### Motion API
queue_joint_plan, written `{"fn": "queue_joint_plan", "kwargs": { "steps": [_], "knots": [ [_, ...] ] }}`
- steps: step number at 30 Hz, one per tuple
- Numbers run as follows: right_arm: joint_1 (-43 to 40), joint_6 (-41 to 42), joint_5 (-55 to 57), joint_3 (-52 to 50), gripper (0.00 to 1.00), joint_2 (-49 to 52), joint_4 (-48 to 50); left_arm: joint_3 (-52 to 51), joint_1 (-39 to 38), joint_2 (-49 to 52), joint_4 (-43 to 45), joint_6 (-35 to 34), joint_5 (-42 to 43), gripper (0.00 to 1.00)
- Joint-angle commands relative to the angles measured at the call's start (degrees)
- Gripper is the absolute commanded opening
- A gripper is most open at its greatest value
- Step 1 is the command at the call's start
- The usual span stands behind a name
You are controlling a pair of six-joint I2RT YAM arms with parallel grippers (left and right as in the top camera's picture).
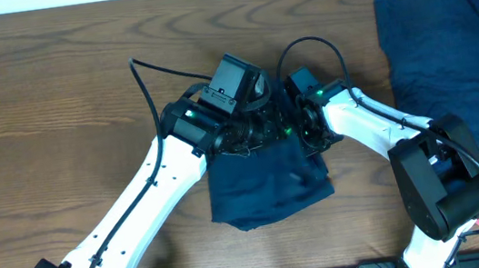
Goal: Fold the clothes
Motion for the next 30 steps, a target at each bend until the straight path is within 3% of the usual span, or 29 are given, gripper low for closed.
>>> {"fn": "queue_joint_plan", "kwargs": {
  "steps": [1, 7, 12, 15, 19, 24, 30],
  "knots": [
    [0.20, 1.84, -1.14, -1.84, 0.04, 2.29, -1.33, 0.85, 1.27, -0.74, 0.22, 0.61, 0.37, 0.59],
    [-4.48, 3.50, 1.36, 6.32, 0.06, -1.40, -12.00, 0.85, 7.61, -2.38, -1.53, 7.08, -1.55, 0.59],
    [-9.51, 3.78, 2.45, 16.52, 0.07, -7.32, -20.76, 0.55, 13.77, -2.05, -3.26, 11.65, -4.90, 0.68],
    [-10.40, 0.22, -3.32, 20.52, 0.05, -11.72, -22.95, 0.46, 16.00, -0.68, -3.17, 15.41, -5.33, 0.72],
    [-9.29, -5.35, -14.95, 20.13, 0.05, -15.63, -23.78, 0.46, 17.29, 2.78, -3.17, 20.11, -5.35, 0.73],
    [-6.29, -5.20, -18.64, 16.72, 0.04, -15.54, -25.20, 0.46, 17.79, 10.01, -0.59, 22.77, -5.31, 0.73],
    [-1.86, -0.13, -20.94, 5.46, 0.04, -15.54, -18.53, 0.46, 17.79, 18.27, 3.06, 24.44, -5.31, 0.73]
  ]
}}
